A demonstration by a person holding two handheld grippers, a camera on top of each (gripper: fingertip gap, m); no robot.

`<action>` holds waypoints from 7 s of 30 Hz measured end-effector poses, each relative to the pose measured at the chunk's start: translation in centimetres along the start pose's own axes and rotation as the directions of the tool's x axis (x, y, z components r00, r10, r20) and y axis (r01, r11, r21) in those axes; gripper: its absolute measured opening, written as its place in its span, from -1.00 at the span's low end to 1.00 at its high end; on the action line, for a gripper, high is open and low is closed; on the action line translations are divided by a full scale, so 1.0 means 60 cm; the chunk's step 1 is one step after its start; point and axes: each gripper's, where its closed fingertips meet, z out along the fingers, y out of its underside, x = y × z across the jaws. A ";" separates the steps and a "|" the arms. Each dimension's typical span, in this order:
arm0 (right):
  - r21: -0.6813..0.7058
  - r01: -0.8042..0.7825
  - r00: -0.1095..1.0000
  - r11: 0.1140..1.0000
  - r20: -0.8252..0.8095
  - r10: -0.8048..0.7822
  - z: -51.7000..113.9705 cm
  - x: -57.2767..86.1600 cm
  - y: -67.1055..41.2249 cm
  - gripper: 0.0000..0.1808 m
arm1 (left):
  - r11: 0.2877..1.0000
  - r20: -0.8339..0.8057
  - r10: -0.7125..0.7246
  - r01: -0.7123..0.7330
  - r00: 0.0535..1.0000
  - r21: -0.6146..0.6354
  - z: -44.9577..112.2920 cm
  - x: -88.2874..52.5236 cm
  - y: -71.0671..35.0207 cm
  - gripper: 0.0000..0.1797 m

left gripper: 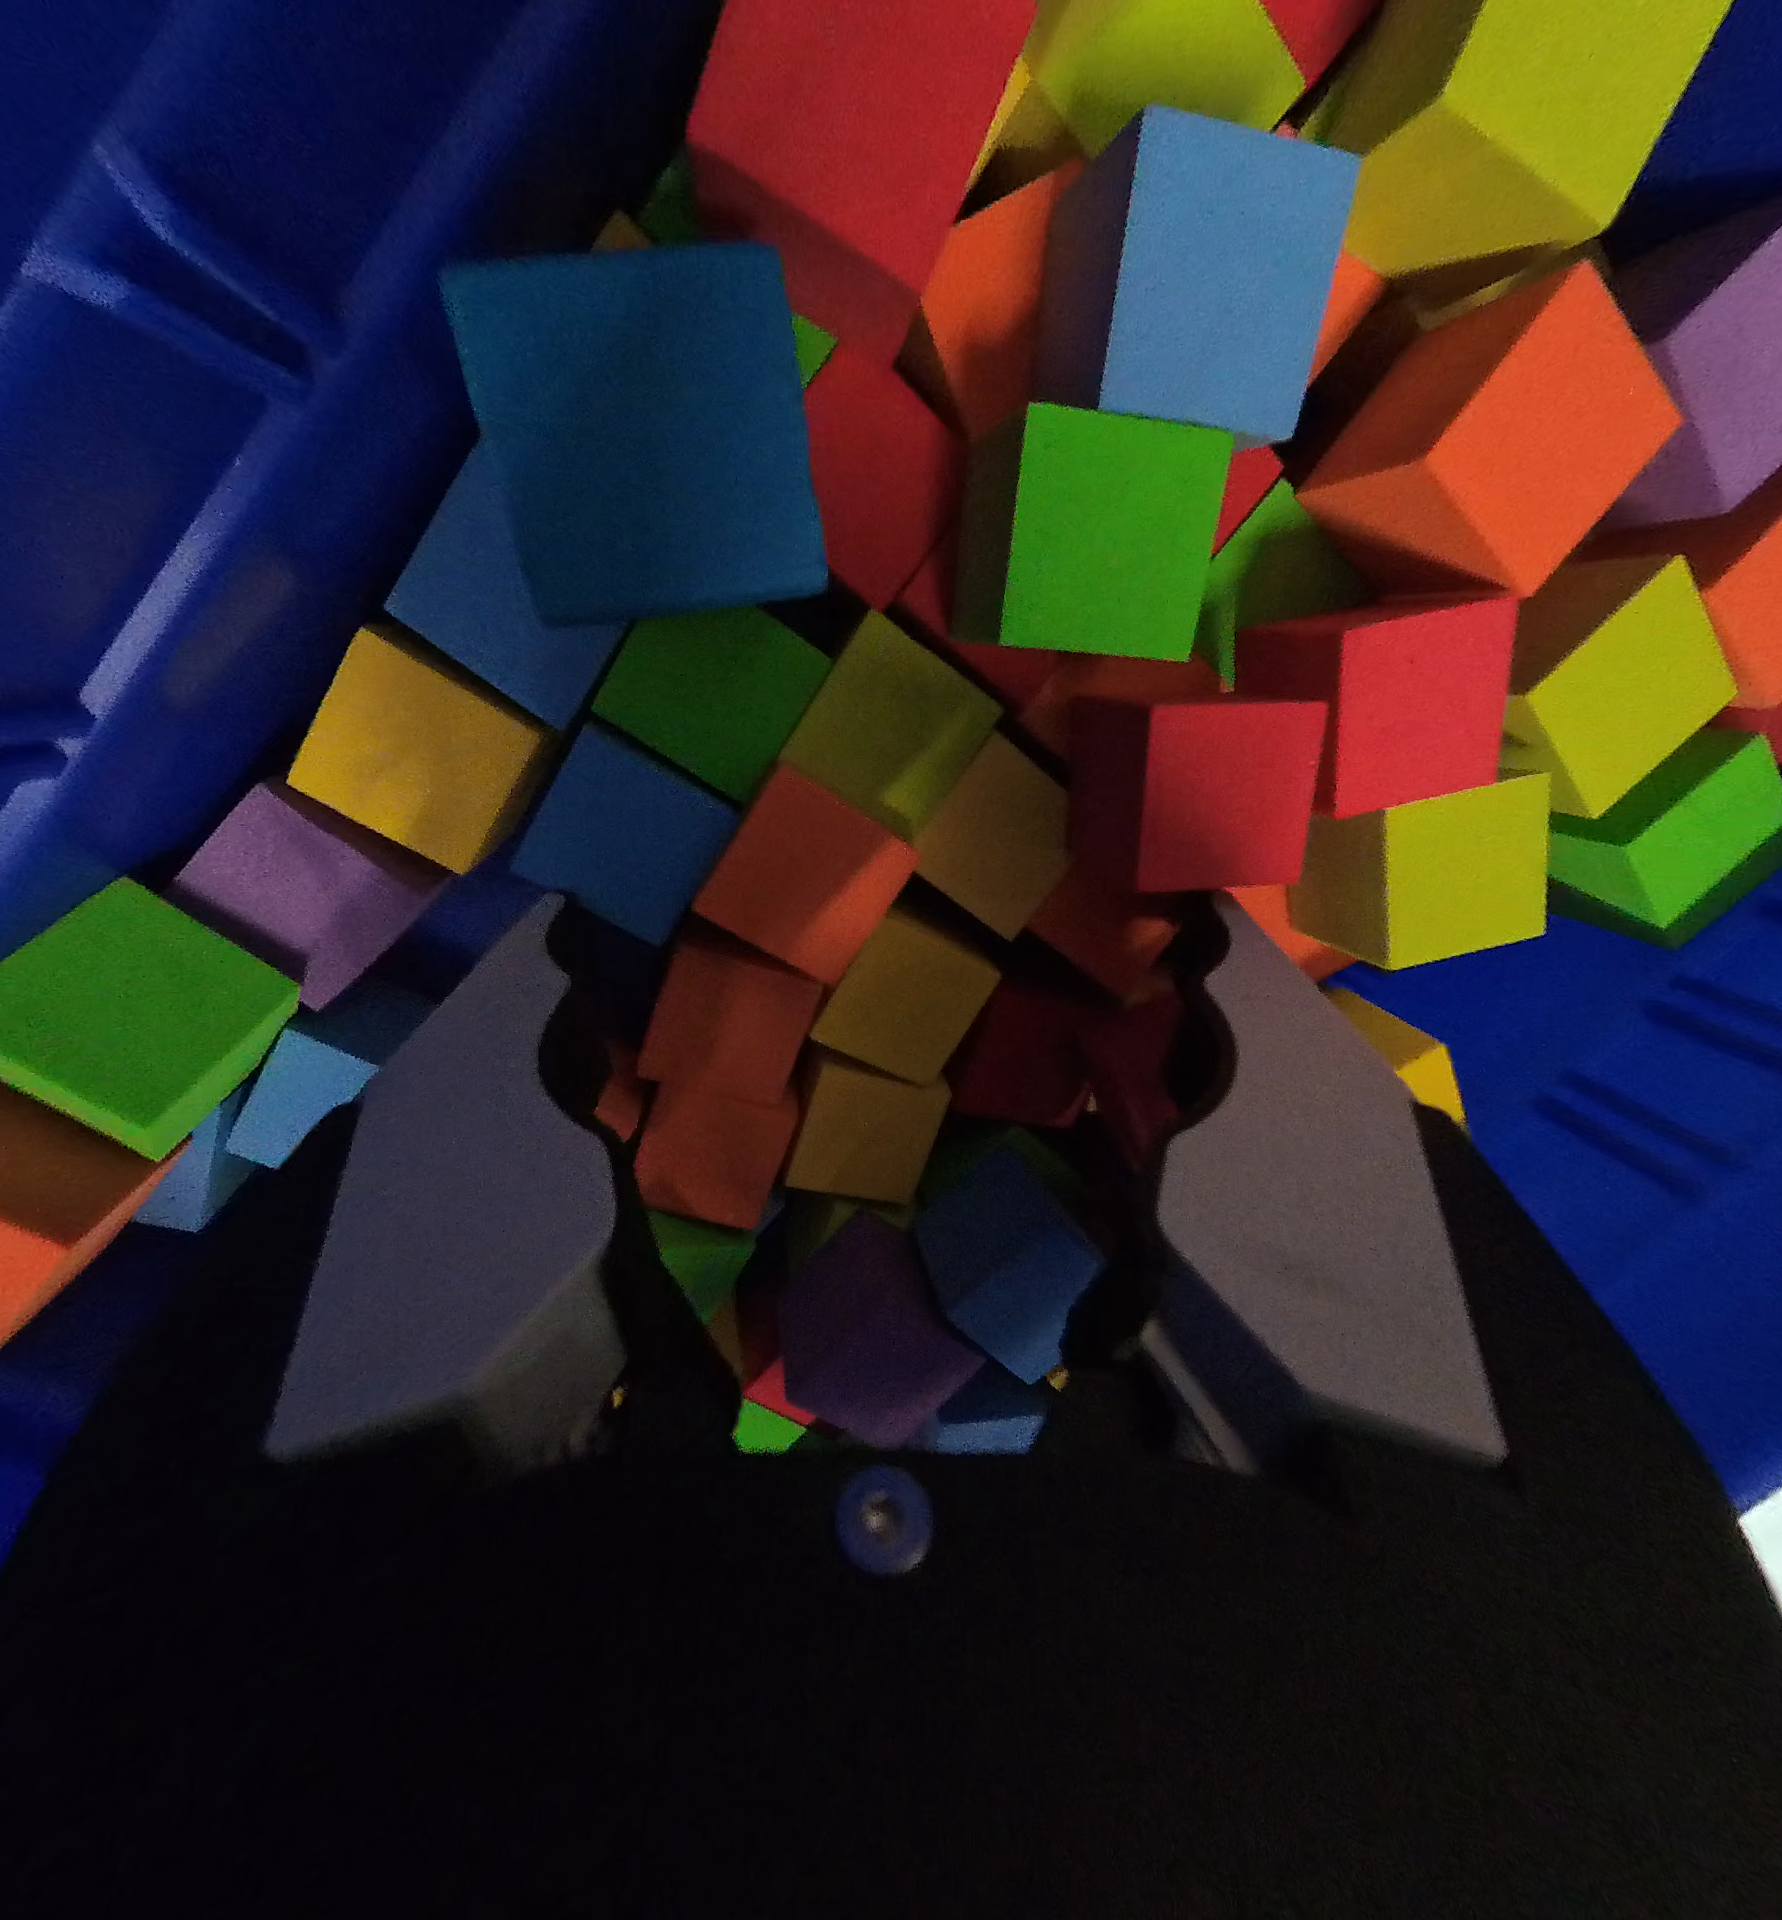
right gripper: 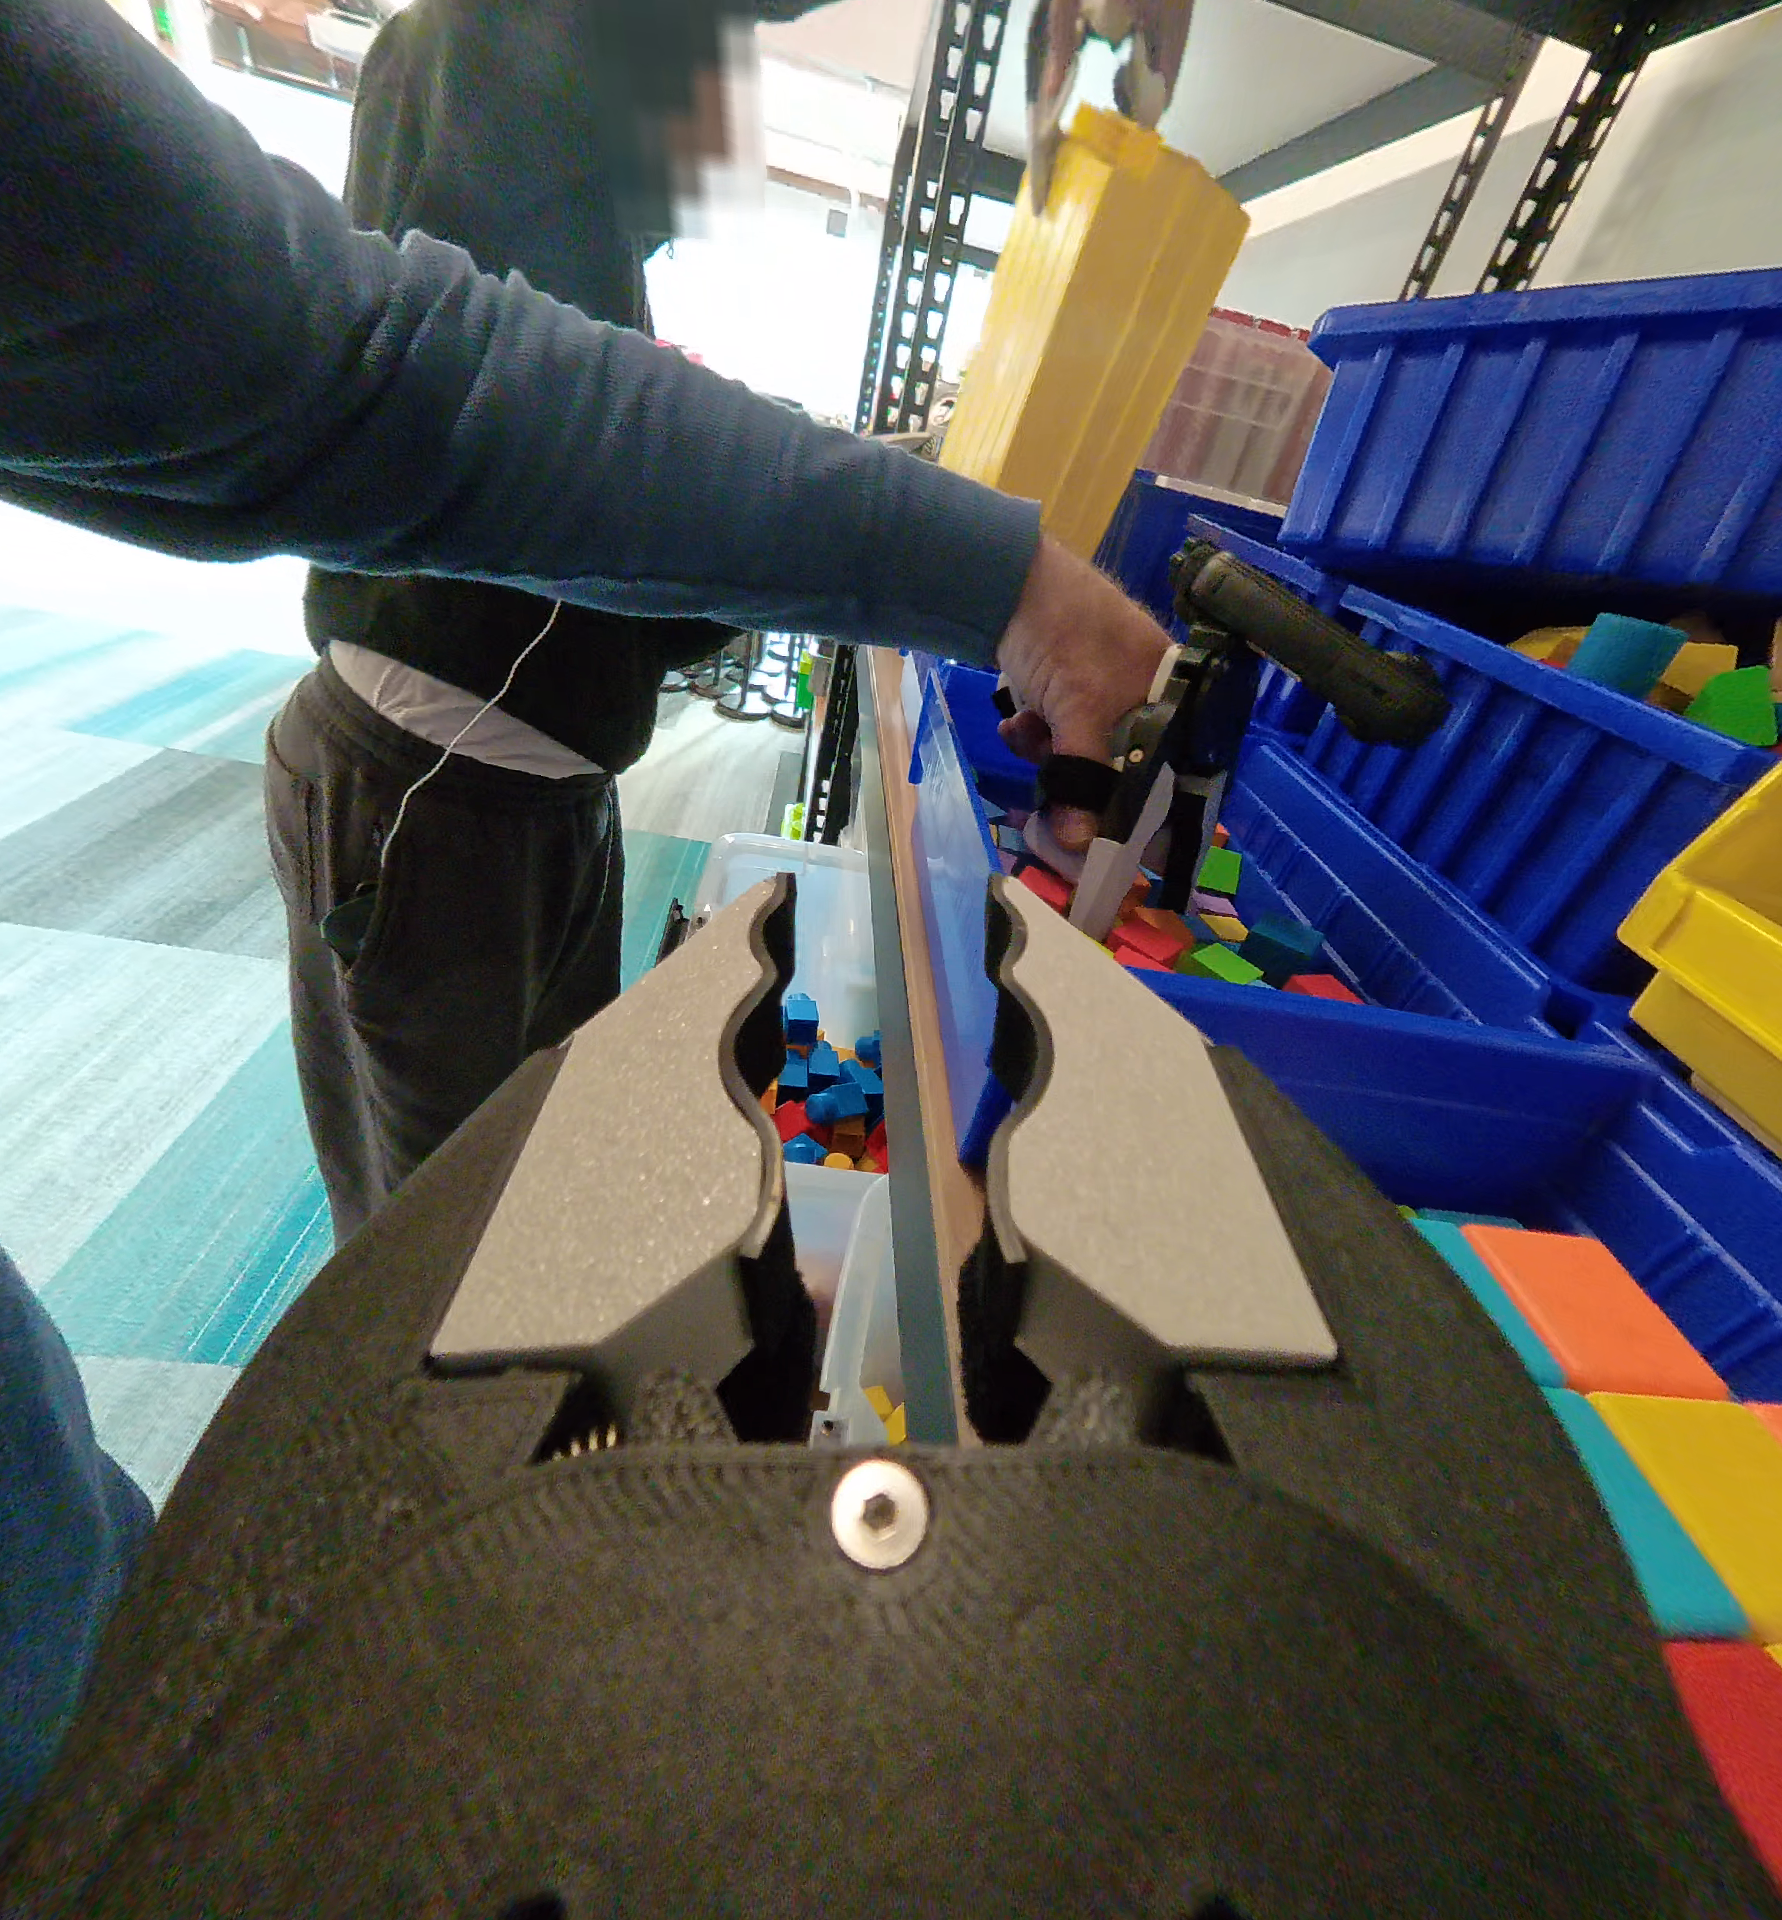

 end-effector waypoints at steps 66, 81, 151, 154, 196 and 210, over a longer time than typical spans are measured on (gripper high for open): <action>-0.033 -0.090 0.822 0.995 -0.567 0.055 -0.324 -0.192 -0.069 -0.58 | -0.292 0.709 0.675 -0.808 0.206 0.512 -0.323 1.042 -0.405 -0.58; 0.020 -0.136 0.765 0.991 -0.634 0.118 -0.427 -0.238 -0.044 -0.61 | -0.399 0.098 0.906 -0.754 -0.412 0.522 -0.194 1.199 -0.451 -0.70; -0.322 -0.147 -0.031 0.935 -0.944 -0.330 -0.464 -0.808 -0.262 -0.63 | -0.768 0.655 0.632 -0.224 -0.413 0.600 -0.356 1.587 0.044 -0.46; -0.463 -0.157 -0.189 0.873 -0.853 -0.486 -0.530 -0.930 -0.348 -0.63 | -0.787 0.682 0.614 -0.236 -0.398 0.570 -0.371 1.621 0.095 -0.50; -0.521 -0.198 -0.418 0.830 -0.721 -0.552 -0.751 -1.215 -0.625 -0.82 | -0.909 0.963 0.266 -0.321 0.049 0.267 -0.434 1.934 0.182 -0.77; -0.413 -0.731 -0.342 0.543 -0.467 -0.815 -0.763 -1.413 -0.480 -0.65 | -0.914 0.927 0.363 -0.157 0.093 0.374 -0.412 1.896 0.288 -0.82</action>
